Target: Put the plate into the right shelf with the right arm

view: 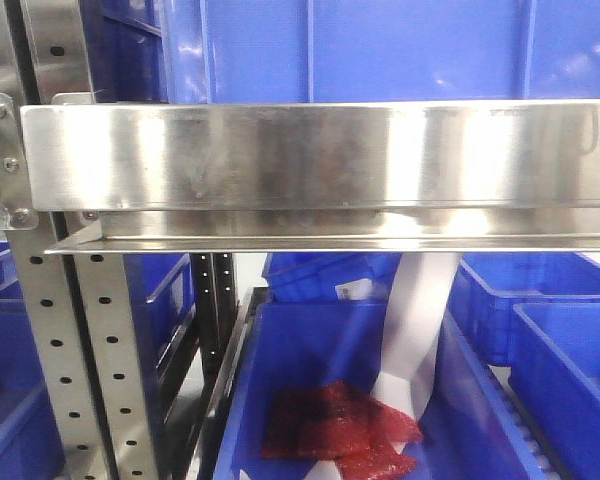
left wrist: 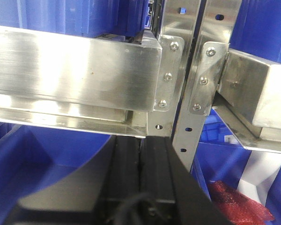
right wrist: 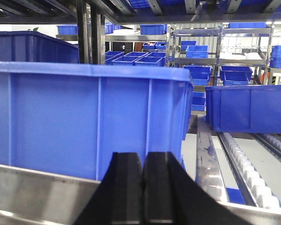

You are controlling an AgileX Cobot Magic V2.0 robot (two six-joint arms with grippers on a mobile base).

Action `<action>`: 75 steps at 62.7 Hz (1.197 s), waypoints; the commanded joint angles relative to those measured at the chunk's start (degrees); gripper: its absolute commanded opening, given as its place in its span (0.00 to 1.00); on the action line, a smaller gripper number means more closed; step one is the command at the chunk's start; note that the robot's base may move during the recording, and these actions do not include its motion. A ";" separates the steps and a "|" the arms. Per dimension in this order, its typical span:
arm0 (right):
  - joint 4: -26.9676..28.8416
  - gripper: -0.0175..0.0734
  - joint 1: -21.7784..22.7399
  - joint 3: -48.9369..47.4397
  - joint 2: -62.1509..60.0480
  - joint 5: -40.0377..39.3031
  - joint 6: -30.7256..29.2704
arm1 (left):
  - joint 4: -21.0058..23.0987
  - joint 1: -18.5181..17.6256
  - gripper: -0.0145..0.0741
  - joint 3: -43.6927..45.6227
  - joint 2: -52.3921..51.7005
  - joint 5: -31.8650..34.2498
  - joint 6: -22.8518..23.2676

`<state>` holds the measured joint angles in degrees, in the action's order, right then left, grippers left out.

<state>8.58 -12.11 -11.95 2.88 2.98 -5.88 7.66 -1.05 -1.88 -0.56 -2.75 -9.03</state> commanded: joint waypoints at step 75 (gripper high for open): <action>-3.27 0.25 11.80 12.77 -4.55 -7.23 -0.70 | 0.47 -0.11 0.02 -0.59 -0.59 5.16 0.40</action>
<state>5.95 -0.69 1.68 -0.57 0.00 -5.88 7.66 -1.05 -1.88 -0.56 -2.75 -9.03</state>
